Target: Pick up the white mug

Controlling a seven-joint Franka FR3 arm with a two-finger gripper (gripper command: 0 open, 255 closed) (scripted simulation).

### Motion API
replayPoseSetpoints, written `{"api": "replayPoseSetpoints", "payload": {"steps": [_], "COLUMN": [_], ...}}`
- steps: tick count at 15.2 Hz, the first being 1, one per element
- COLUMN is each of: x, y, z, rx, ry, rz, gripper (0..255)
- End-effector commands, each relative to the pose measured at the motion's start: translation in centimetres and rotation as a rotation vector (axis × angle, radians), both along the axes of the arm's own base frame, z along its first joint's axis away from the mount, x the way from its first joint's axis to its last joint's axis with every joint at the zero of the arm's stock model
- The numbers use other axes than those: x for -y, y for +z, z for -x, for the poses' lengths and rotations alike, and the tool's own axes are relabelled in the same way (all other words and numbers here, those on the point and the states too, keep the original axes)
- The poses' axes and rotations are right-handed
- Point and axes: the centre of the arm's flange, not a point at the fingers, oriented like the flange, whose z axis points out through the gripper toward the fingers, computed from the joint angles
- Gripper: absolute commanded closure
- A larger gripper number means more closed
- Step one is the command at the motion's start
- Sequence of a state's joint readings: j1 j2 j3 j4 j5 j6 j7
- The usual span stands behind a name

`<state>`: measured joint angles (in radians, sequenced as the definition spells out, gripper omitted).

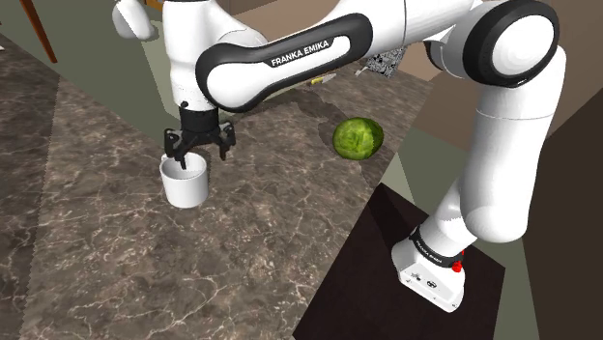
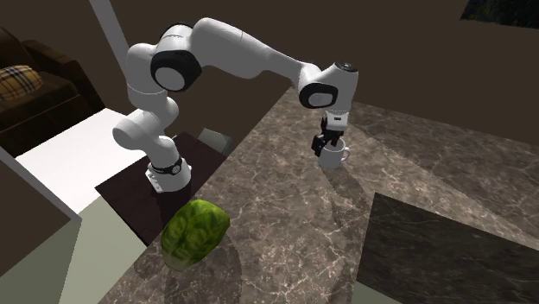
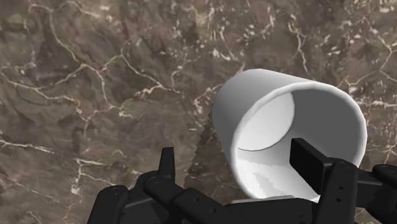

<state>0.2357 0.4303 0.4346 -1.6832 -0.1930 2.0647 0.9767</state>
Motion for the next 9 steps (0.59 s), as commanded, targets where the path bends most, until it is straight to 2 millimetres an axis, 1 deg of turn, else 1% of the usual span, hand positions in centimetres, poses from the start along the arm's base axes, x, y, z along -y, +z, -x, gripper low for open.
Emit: {"api": "replayPoseSetpoints", "payload": {"steps": [1,3,5,6,9], "x": [0.0,0.0,0.0,0.1,0.1], "y": [-1.1,-2.4,-2.4,-2.4,-2.4], "z": [-0.1,-0.1,-0.1,-0.1,-0.1], "rx": [0.0,0.0,0.0,0.0,0.0], "ry": [0.0,0.0,0.0,0.0,0.0], "rz": [0.0,0.0,0.0,0.0,0.0], "gripper": [0,0,0,255,255]}}
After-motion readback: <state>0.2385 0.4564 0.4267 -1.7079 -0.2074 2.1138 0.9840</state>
